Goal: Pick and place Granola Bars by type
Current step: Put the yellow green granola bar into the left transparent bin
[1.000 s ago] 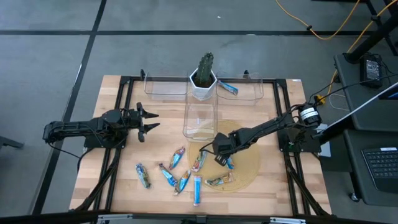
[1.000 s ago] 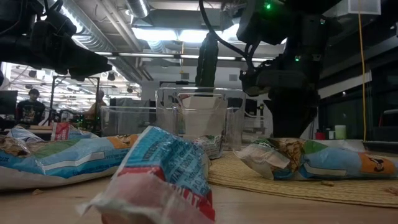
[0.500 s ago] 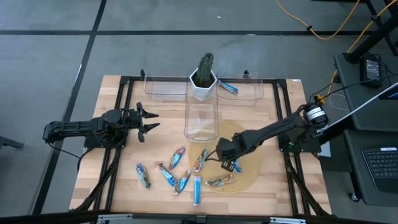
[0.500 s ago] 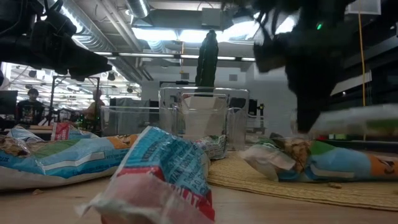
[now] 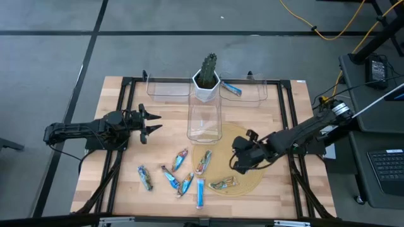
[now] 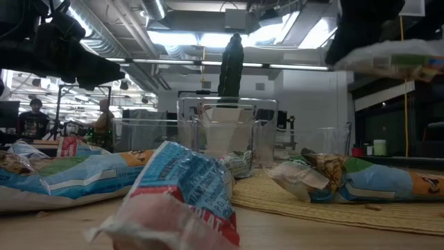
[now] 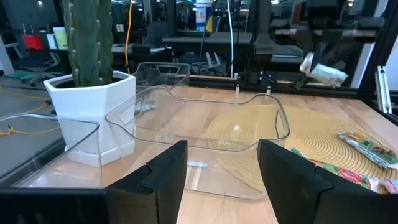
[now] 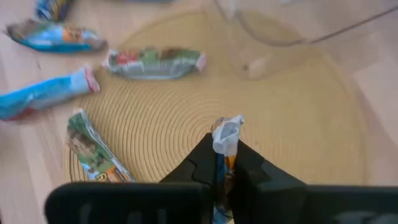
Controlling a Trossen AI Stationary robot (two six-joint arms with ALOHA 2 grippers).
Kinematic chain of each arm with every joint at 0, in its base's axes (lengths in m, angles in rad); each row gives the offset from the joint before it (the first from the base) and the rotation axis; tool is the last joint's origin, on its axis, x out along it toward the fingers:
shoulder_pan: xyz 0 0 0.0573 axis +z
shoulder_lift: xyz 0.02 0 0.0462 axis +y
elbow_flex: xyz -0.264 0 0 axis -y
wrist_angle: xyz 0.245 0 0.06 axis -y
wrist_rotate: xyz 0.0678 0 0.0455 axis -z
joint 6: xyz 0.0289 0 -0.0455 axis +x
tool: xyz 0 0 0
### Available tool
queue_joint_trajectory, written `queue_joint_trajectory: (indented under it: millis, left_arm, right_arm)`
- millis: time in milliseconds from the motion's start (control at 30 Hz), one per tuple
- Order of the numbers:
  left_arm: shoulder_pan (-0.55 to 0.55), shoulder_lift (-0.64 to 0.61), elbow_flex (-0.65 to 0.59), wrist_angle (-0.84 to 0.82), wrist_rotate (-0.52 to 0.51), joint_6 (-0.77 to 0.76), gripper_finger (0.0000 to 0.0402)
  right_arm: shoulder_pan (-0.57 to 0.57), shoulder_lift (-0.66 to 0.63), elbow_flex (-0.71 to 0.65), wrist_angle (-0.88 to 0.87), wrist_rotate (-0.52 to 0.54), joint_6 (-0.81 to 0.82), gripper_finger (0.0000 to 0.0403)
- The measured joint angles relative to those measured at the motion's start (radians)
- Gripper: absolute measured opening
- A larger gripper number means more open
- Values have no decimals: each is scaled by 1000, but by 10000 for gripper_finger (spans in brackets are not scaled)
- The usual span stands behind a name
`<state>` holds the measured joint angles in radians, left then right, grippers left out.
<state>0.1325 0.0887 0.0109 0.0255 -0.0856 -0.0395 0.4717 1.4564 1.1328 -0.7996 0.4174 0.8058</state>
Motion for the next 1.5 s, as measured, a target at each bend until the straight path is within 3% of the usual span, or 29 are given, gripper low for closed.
queue_joint_trajectory:
  millis: [567, 800, 1200, 1367, 1500]
  left_arm:
    - [0, 0, 0, 0, 0, 0, 191]
    - [0, 0, 0, 0, 0, 0, 190]
    - [0, 0, 0, 0, 0, 0, 191]
    - [0, 0, 0, 0, 0, 0, 189]
    - [0, 0, 0, 0, 0, 0, 191]
  right_arm:
    - [5, -46, 0, 8, 63, -161, 17]
    - [5, -46, 0, 145, 63, -369, 29]
    - [-66, -46, 0, 467, -119, -755, 17]
    - [-112, -46, 0, 499, -154, -808, 31]
    - [-150, -46, 0, 510, -157, -806, 16]
